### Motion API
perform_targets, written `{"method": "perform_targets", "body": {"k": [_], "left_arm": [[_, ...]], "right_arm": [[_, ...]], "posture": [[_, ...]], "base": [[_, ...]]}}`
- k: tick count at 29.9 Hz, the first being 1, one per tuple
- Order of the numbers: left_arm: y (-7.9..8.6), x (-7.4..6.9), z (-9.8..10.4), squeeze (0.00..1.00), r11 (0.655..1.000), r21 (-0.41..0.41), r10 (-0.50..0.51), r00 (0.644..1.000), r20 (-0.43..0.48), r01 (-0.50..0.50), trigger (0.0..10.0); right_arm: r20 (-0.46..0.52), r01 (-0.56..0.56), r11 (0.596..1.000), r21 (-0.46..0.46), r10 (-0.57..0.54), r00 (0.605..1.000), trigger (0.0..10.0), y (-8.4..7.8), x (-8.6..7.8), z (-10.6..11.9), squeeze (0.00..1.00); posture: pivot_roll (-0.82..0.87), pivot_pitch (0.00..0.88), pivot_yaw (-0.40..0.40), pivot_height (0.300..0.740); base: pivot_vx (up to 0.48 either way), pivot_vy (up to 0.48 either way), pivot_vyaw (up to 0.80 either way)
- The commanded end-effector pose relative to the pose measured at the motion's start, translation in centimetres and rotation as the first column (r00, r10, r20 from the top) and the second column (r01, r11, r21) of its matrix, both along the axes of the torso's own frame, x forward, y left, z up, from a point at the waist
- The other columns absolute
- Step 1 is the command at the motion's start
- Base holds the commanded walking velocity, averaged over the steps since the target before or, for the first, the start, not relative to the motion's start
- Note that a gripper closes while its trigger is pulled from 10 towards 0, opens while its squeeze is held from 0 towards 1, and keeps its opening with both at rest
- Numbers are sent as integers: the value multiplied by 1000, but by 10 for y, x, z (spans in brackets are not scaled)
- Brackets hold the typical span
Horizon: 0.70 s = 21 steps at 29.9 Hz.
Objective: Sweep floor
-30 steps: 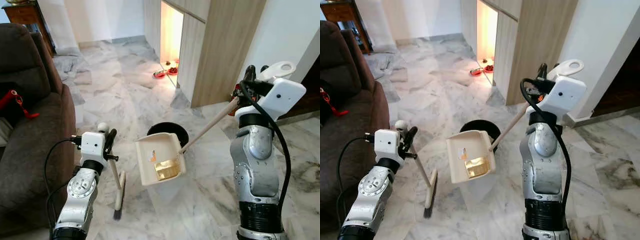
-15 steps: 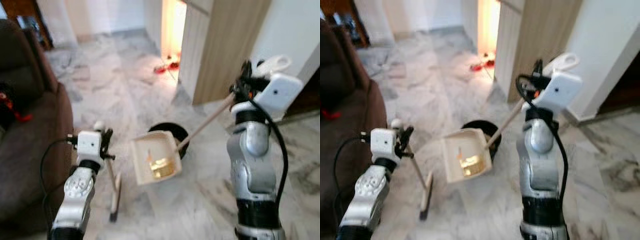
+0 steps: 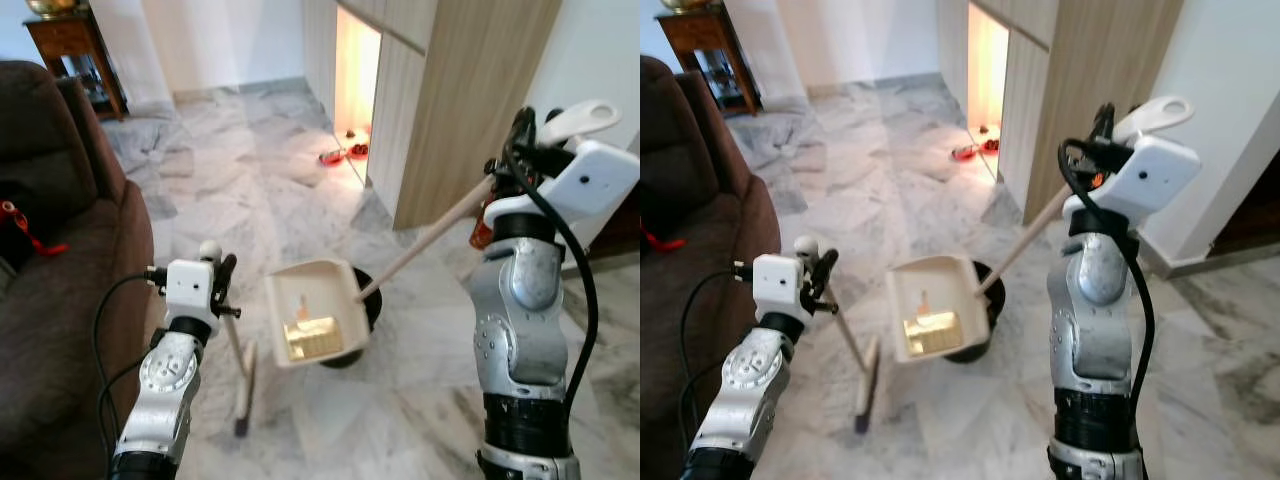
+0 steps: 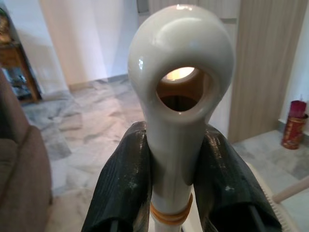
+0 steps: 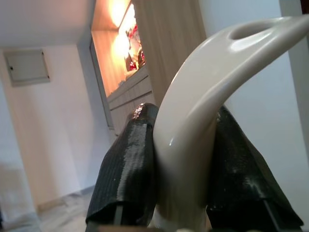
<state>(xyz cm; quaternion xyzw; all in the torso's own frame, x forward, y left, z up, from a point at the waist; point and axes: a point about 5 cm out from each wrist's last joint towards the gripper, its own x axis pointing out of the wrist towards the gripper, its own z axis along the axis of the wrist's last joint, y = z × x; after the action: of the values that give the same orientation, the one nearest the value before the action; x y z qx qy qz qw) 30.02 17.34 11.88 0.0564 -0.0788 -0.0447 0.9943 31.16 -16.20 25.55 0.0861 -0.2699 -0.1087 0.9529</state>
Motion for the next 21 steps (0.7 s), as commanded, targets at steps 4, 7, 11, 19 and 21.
{"method": "perform_targets", "body": {"k": [4, 7, 11, 19, 21], "left_arm": [[6, 2, 13, 0, 999, 29, 18, 998, 62, -20, 10000], [6, 2, 14, 0, 999, 28, 17, 998, 62, -19, 10000], [6, 2, 13, 0, 999, 26, 18, 998, 61, -20, 10000], [7, 2, 14, 0, 999, 27, 24, 998, 65, -26, 10000], [7, 2, 14, 0, 999, 26, 24, 998, 65, -26, 10000]], "right_arm": [[98, -33, 999, 15, 32, 995, 10000, 7, -5, 18, 0], [98, -34, 999, 15, 33, 995, 10000, 7, -5, 18, 0], [94, -36, 999, 17, 34, 995, 10000, 7, -5, 18, 0], [90, -41, 999, 15, 39, 995, 10000, 8, -4, 17, 0], [91, -41, 999, 14, 39, 995, 10000, 8, -4, 17, 0]], "posture": [[-57, 0, 6, 740], [-56, 0, 6, 740], [-55, 0, 5, 740], [-56, 0, 3, 740], [-56, 0, 3, 740]], "base": [[276, 0, 0], [274, 0, 0], [278, 0, 0], [284, 0, 0], [296, 0, 0]]}}
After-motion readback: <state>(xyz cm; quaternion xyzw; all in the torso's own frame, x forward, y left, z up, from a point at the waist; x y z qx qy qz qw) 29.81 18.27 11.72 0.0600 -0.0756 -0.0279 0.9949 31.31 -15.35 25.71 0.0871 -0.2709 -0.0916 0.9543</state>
